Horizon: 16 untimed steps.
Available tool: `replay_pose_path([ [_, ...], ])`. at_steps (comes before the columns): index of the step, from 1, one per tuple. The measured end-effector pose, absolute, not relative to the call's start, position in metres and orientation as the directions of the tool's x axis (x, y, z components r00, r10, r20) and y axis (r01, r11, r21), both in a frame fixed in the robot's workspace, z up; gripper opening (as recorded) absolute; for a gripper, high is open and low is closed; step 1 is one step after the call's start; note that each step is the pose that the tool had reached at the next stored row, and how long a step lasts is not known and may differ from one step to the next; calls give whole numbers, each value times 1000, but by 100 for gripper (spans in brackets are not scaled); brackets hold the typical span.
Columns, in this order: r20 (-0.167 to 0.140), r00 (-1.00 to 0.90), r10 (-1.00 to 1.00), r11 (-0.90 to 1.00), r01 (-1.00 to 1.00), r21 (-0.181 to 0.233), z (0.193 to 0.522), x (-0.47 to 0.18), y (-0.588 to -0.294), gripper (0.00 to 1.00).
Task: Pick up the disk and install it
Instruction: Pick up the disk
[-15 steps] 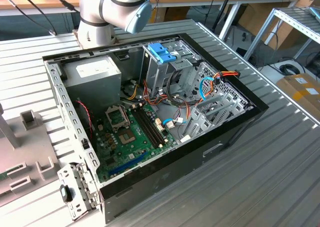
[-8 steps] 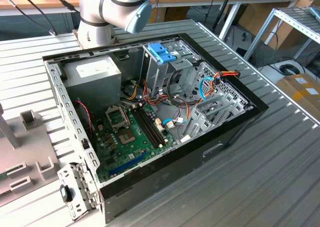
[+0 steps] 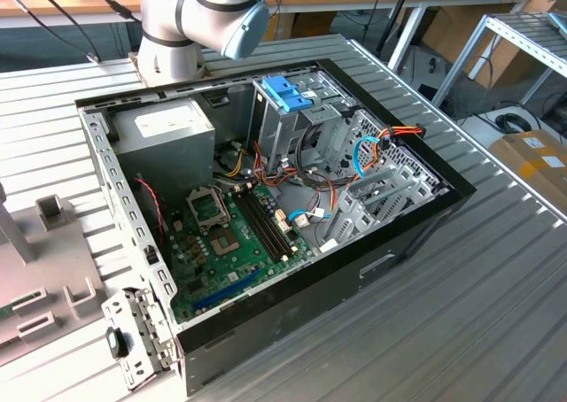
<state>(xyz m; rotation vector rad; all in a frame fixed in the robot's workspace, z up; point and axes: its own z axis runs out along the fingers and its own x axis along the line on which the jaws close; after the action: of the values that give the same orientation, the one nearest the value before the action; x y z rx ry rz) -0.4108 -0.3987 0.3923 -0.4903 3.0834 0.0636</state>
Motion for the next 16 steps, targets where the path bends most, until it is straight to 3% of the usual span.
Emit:
replay_pose_path([
  [16,-25,-916,-400,916,-400,37,392,-411,-399,24],
])
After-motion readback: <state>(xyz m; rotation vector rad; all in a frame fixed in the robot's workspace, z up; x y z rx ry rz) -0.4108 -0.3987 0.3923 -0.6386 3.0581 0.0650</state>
